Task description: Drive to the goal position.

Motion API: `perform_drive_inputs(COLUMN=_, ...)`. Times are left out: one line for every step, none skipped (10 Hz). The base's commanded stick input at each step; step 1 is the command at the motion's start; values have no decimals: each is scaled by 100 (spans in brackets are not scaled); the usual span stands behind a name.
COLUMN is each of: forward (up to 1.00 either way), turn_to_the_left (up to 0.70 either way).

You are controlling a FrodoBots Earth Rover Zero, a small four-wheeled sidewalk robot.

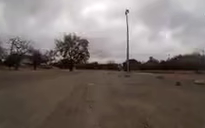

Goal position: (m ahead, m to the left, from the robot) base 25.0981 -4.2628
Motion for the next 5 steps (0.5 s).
perform_drive_inputs(forward=70, turn_to_the_left=-1)
perform_drive_inputs(forward=70, turn_to_the_left=-1)
perform_drive_inputs(forward=70, turn_to_the_left=-1)
perform_drive_inputs(forward=70, turn_to_the_left=-1)
perform_drive_inputs(forward=70, turn_to_the_left=-1)
